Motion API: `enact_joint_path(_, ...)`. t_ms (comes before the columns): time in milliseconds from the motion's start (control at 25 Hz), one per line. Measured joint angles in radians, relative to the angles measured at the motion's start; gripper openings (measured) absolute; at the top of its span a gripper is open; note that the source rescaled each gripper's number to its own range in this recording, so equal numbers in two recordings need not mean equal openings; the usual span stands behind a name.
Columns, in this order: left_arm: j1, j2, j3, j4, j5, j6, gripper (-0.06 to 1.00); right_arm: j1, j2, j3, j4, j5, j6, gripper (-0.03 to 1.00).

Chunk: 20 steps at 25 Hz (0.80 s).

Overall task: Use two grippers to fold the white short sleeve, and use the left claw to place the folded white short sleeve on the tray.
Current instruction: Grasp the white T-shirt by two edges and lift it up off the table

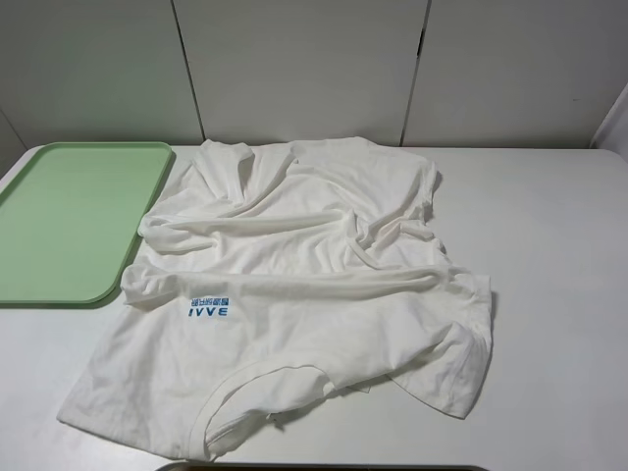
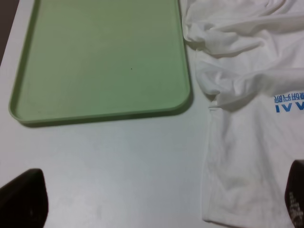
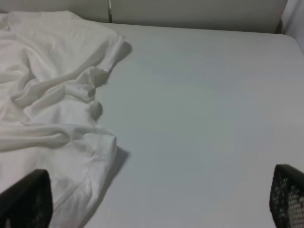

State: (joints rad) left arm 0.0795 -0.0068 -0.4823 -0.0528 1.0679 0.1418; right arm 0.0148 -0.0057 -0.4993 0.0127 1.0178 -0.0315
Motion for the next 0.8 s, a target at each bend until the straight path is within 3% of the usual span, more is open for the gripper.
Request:
enact_joint_path(600,0.000,0.000,0.000,0.000,-0.003,0.000,1.00,0.000,0.000,0.000,0.009,0.000,0.000,1.00)
enact_joint_path(800,0.000,0.029,-0.039,-0.020,-0.005,-0.003,1.00,0.000,0.051,-0.040,0.100,0.002,0.000,1.00)
